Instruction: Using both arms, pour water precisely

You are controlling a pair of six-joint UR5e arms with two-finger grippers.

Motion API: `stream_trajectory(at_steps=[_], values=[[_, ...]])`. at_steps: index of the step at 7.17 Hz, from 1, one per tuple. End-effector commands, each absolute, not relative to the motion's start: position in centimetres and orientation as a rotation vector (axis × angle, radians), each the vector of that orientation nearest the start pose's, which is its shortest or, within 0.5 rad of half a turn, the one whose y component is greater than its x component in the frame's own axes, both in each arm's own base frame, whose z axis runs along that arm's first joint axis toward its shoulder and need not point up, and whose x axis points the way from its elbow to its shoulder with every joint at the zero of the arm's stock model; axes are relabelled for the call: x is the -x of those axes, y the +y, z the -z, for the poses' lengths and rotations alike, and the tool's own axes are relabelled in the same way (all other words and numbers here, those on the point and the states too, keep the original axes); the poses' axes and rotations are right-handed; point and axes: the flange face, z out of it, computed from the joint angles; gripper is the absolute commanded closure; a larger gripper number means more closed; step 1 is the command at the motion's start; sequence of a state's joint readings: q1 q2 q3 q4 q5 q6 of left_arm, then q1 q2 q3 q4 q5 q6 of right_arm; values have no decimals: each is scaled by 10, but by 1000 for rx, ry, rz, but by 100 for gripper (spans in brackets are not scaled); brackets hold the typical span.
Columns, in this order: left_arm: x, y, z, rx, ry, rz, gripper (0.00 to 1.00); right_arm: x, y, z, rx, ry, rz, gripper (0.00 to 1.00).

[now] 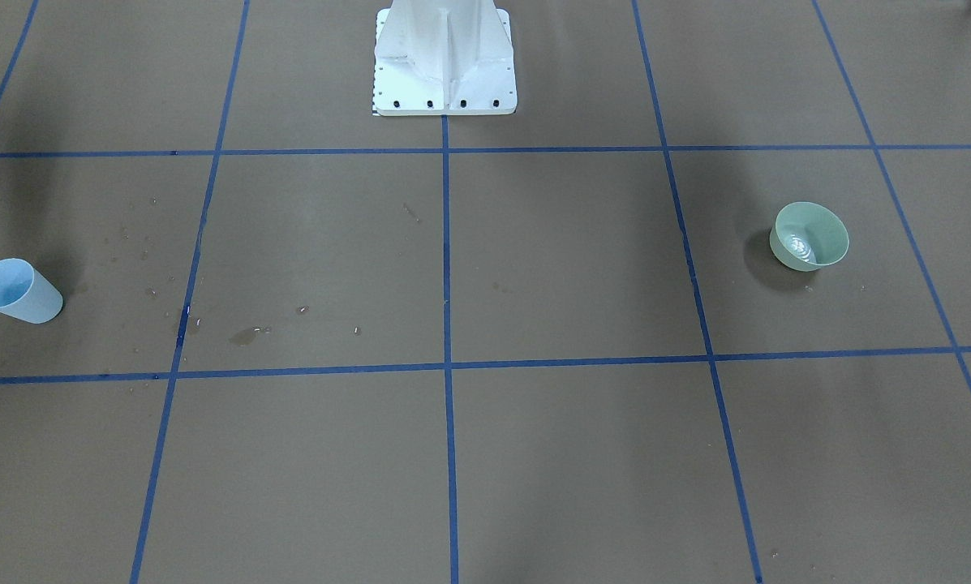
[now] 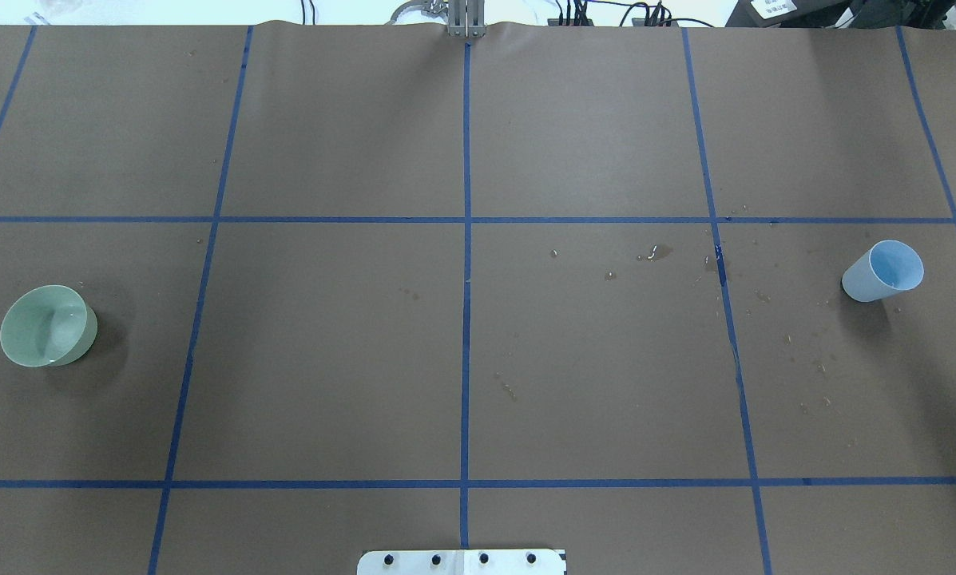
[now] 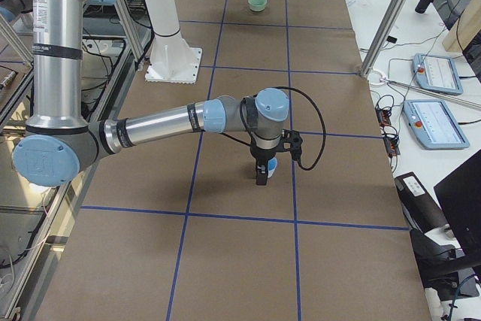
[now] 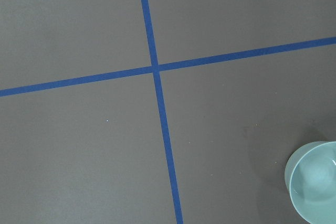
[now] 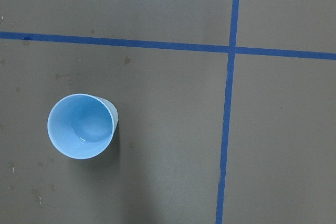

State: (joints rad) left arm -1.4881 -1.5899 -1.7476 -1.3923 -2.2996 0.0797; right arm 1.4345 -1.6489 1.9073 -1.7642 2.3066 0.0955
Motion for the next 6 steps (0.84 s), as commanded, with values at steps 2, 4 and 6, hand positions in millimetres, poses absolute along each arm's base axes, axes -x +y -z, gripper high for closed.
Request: stream_trajectory(at_steps=[2, 4, 6], values=[[27, -493, -584, -15, 757, -156, 1, 2, -455, -553, 30, -738, 74, 1], [27, -493, -585, -15, 755, -156, 0, 3, -456, -552, 23, -739, 77, 1], [28, -493, -588, -7, 752, -151, 0, 3, -457, -551, 11, -739, 81, 1]])
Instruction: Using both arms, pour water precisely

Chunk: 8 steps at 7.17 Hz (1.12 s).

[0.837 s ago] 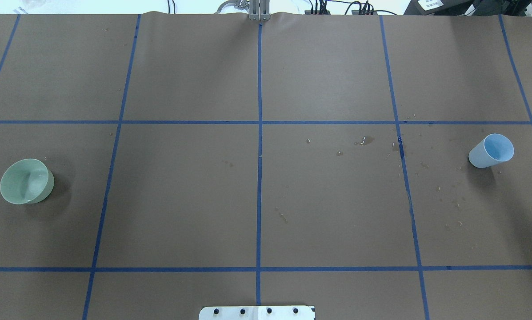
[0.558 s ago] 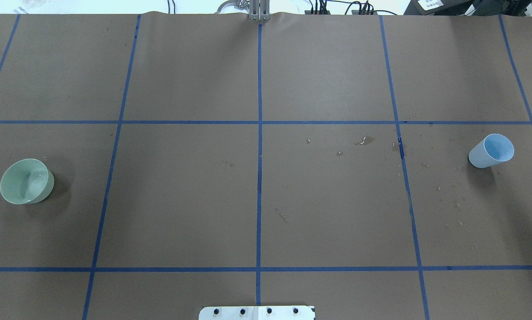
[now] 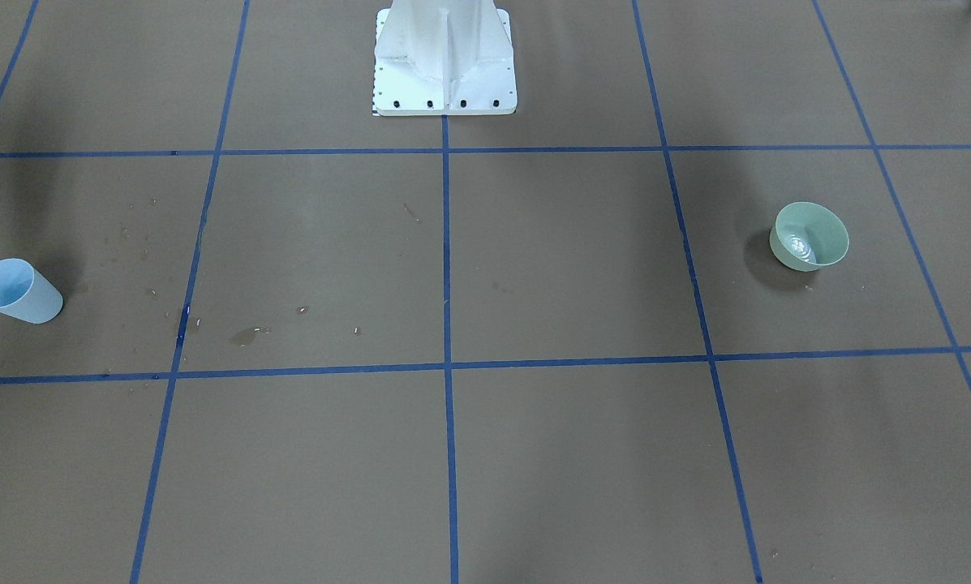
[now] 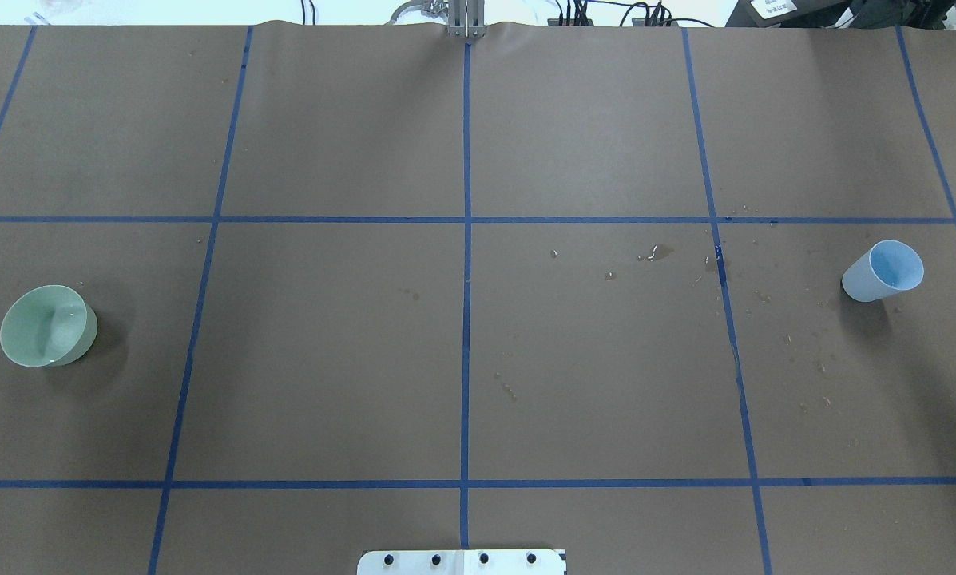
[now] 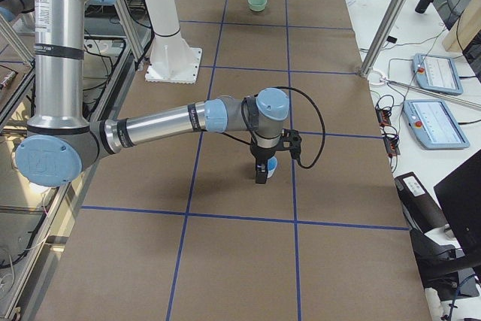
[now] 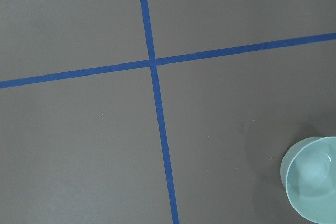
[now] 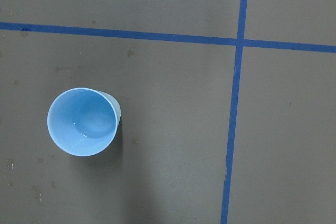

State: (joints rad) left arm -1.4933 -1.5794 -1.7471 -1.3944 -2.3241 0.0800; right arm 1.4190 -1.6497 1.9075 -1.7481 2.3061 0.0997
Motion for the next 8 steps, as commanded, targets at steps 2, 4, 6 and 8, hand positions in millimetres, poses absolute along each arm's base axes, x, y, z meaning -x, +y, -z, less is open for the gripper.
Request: stream_trajectory(at_steps=[2, 4, 6, 8], values=[[31, -493, -585, -18, 752, -149, 0, 5, -457, -551, 10, -741, 89, 1], [30, -493, -581, -25, 761, -150, 0, 6, -456, -551, 6, -741, 95, 1], [27, -487, -568, -31, 761, -128, 1, 6, -456, -549, 1, -745, 102, 1], [-42, -497, -571, -33, 775, -135, 1, 9, -457, -546, -8, -748, 112, 1]])
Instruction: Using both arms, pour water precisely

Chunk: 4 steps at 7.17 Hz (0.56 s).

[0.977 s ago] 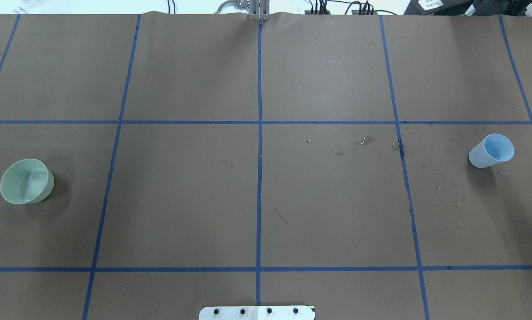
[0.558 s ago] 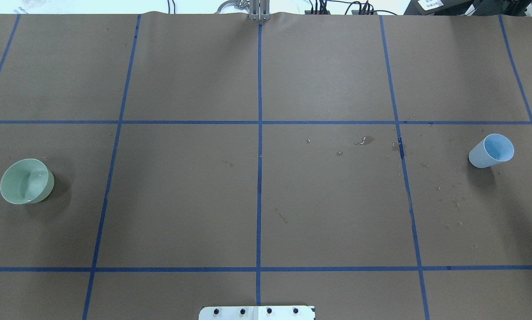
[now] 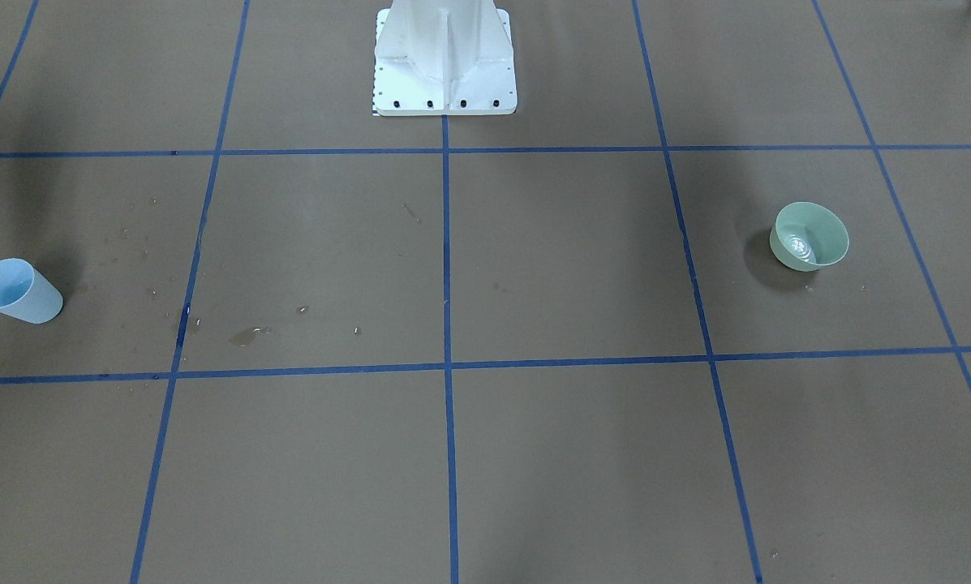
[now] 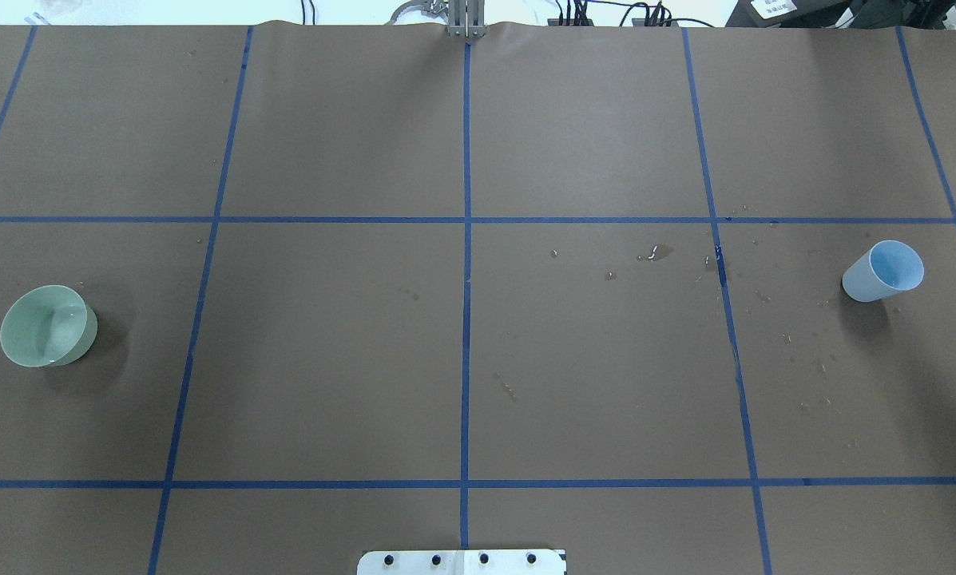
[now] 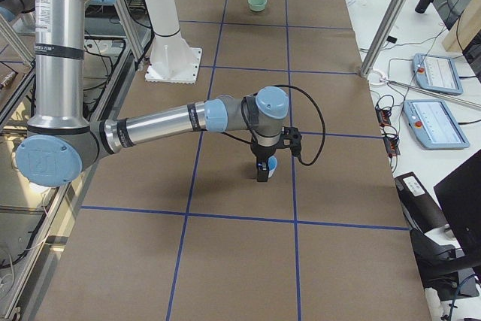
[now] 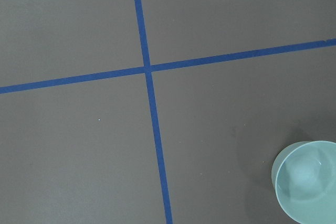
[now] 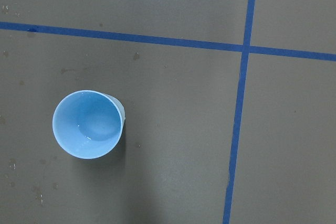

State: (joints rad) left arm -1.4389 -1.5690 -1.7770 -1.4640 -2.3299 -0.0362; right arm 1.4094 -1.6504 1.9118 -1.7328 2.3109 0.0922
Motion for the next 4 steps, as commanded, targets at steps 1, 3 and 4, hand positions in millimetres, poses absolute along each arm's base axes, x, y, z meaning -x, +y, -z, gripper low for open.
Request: stream_trajectory(at_steps=[1, 3, 4], values=[[-70, -496, -566, -13, 789, -76, 1, 13, -458, -544, -32, -754, 128, 1], [-121, -474, -580, 26, 789, -134, 0, 19, -458, -544, -26, -759, 136, 1], [-130, -465, -589, 33, 793, -137, 0, 20, -457, -542, -22, -782, 134, 1]])
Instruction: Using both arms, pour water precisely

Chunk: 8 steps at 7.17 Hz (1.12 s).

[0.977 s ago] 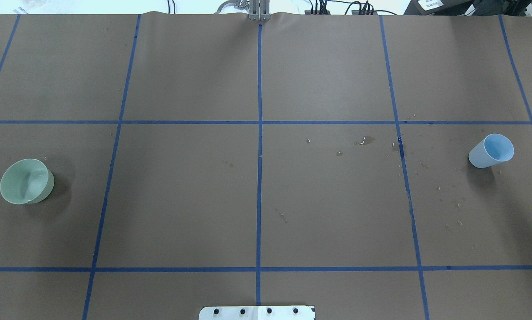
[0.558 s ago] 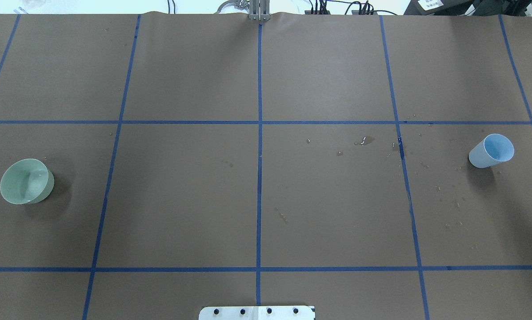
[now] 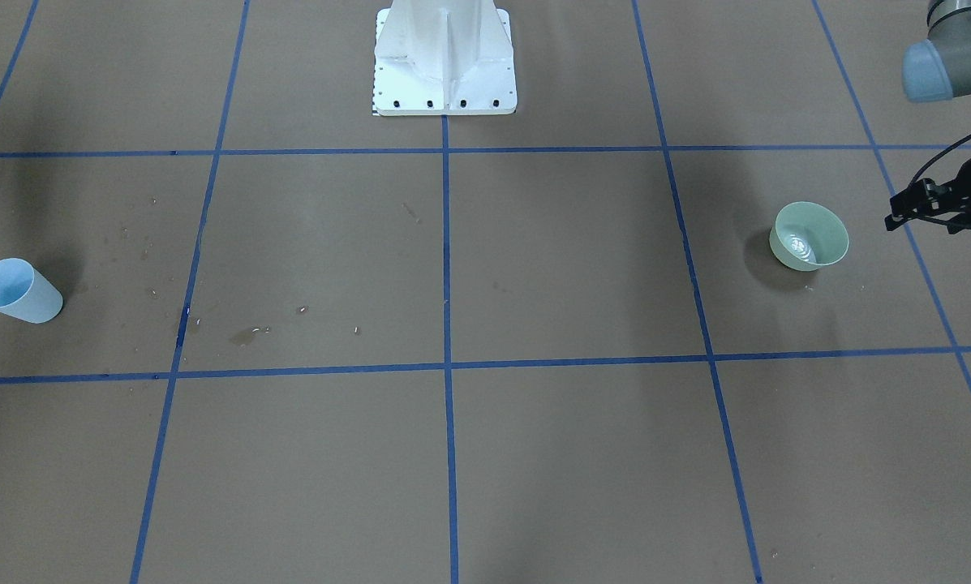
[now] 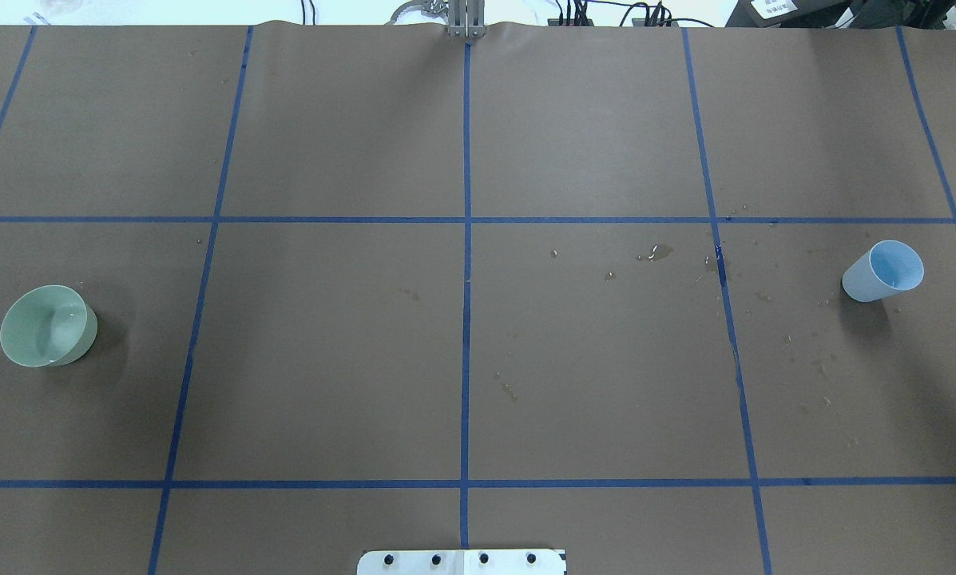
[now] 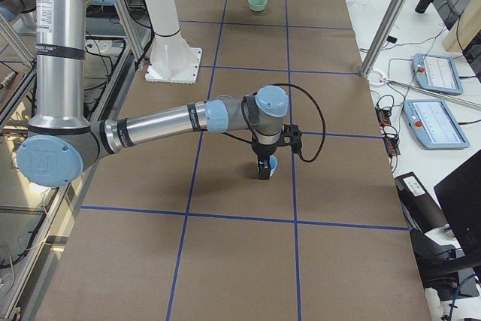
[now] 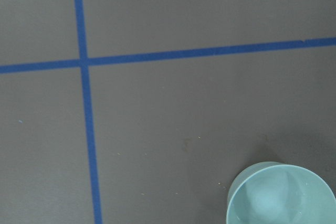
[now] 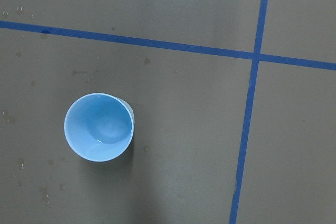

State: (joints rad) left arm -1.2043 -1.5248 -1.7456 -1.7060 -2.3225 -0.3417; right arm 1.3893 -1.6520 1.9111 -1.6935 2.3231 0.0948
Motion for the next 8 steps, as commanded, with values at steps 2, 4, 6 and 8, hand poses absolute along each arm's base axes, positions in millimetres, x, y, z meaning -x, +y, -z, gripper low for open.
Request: stream_trajectory(at_steps=[2, 4, 6, 8], values=[[-174, -456, -605, 28, 828, -150, 1, 26, -457, -542, -13, -800, 145, 1], [-187, -452, -633, 14, 854, -129, 1, 26, -457, -541, -15, -802, 147, 1], [-188, -451, -639, 20, 854, -128, 10, 27, -457, -541, -15, -802, 148, 1], [-188, -451, -642, 28, 858, -128, 78, 27, -456, -541, -13, -802, 148, 1]])
